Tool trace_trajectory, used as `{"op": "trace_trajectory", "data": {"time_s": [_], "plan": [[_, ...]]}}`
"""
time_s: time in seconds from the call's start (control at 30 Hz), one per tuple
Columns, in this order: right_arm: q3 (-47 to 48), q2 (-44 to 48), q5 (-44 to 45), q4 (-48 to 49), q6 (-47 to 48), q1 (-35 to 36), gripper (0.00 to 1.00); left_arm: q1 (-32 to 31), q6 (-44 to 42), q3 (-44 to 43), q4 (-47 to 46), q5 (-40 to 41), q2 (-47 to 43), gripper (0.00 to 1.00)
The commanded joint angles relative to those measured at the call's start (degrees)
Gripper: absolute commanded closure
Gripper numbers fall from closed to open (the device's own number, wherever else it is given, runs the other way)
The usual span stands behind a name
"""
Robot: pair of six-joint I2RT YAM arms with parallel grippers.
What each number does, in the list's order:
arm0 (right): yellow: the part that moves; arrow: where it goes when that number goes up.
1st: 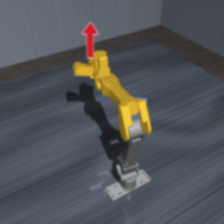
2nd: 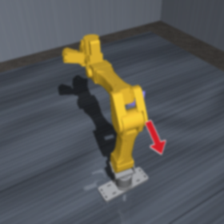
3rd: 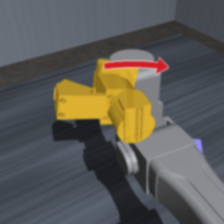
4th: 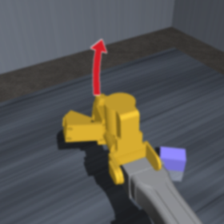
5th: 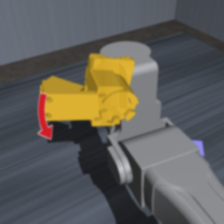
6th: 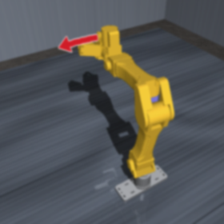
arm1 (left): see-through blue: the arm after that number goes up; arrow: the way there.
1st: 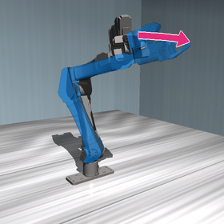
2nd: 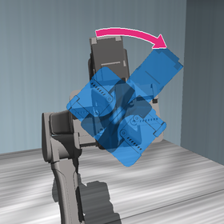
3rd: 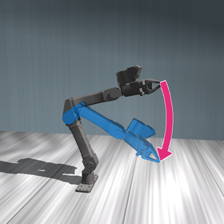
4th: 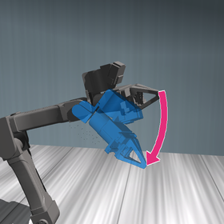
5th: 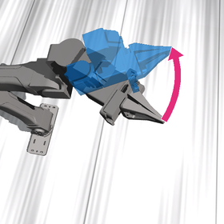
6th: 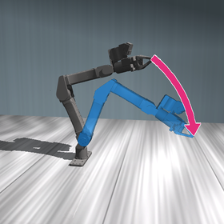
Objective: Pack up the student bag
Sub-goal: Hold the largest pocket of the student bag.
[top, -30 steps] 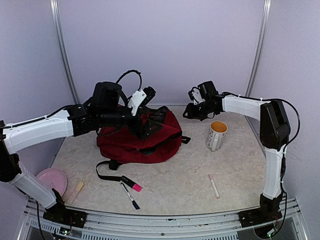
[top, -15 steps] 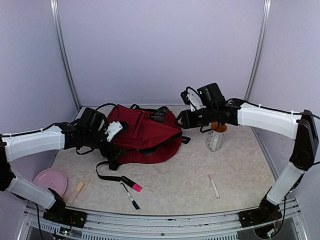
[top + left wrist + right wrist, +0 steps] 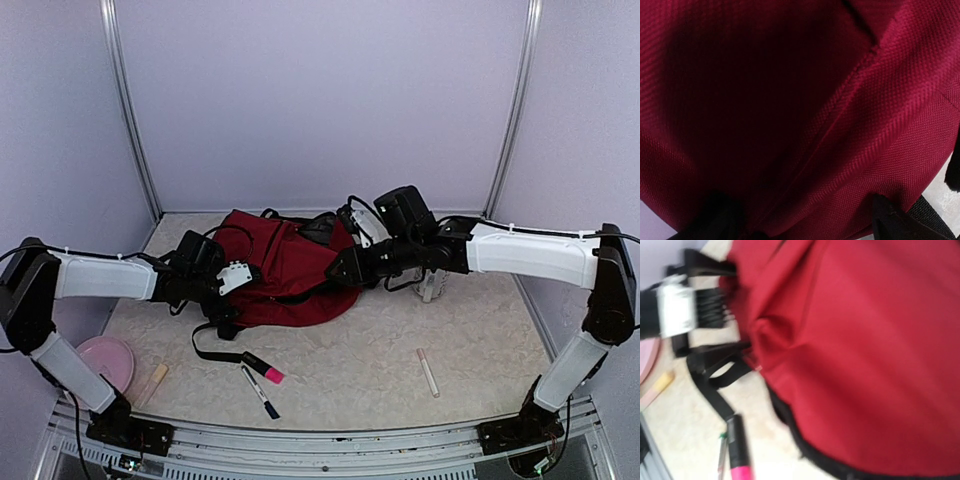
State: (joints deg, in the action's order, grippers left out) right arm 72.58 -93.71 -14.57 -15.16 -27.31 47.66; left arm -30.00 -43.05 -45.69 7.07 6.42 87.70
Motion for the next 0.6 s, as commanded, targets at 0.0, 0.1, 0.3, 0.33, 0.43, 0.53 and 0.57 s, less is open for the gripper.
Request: {"op": "trace_trajectory", "data": {"time_s": [0.0, 0.1, 0.3, 0.33, 0.43, 0.53, 0.57], "plan": [[-2.3, 3.2, -0.9, 2.7, 0.5, 2.2, 0.56, 0.2, 0.2, -2.9, 0.1, 0.0, 0.9, 0.2], [-4.6, 4.7, -1.3, 6.2, 4.6, 3.9, 0.59, -0.2, 2.1, -3.2, -0.3, -5.7, -1.7, 0.52], [-8.4, 6.4, 9.3, 14.3, 20.6, 11.3, 0.6, -2.5, 6.5, -2.2, -2.3, -15.4, -8.0, 1.0], [-8.7, 5.9, 10.5, 15.4, 24.0, 12.4, 0.6, -3.0, 7.1, -2.0, -2.6, -16.4, -9.1, 1.0], [-8.7, 3.4, 13.6, 18.2, 32.0, 15.3, 0.6, -4.8, 14.3, -2.4, -4.4, -17.0, -11.0, 1.0], [-8.8, 0.7, 18.8, 20.5, 37.9, 17.6, 0.57, -8.3, 22.7, -3.9, -3.7, -15.7, -10.9, 1.0], [-9.3, 0.2, 20.6, 21.5, 39.5, 18.1, 0.56, -9.6, 24.9, -4.3, -3.1, -15.6, -10.6, 1.0]]}}
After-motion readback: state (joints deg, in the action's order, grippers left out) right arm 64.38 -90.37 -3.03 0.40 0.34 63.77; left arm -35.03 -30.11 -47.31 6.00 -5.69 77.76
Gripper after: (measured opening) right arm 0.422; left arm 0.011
